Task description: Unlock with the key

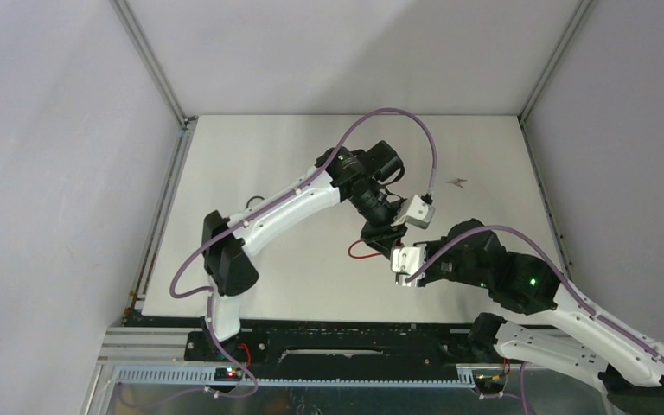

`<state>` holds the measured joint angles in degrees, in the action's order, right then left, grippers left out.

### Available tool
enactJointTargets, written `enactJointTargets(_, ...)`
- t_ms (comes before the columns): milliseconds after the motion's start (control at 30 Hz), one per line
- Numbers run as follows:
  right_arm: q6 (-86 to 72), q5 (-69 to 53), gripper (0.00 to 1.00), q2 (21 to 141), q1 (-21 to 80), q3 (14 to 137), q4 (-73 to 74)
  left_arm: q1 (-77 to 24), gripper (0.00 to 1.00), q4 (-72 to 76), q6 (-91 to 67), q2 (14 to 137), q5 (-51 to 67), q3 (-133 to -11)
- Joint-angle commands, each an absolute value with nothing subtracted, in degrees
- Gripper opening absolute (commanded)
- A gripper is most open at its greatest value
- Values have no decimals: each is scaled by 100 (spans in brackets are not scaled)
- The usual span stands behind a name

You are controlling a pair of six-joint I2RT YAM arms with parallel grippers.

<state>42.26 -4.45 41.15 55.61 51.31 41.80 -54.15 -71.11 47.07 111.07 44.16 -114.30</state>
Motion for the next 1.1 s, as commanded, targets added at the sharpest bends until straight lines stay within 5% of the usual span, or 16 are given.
enactJointTargets(0,4616,-547,0,3768,5532,5356,3949,-5169,0,-7469,5050,10892,4676,-11340)
enactJointTargets(233,5426,148,0,3497,5886,5095,3965,-5112,0,-8897,5758,11542,5341,-12122)
enactJointTargets(633,5607,603,0,3199,6194,5089,4017,-4879,0,-8630,5545,11672,5401,-12163)
enactJointTargets(1067,5119,-582,0,3133,6129,5089,3911,-4932,0,-8950,5990,11645,5868,-12294)
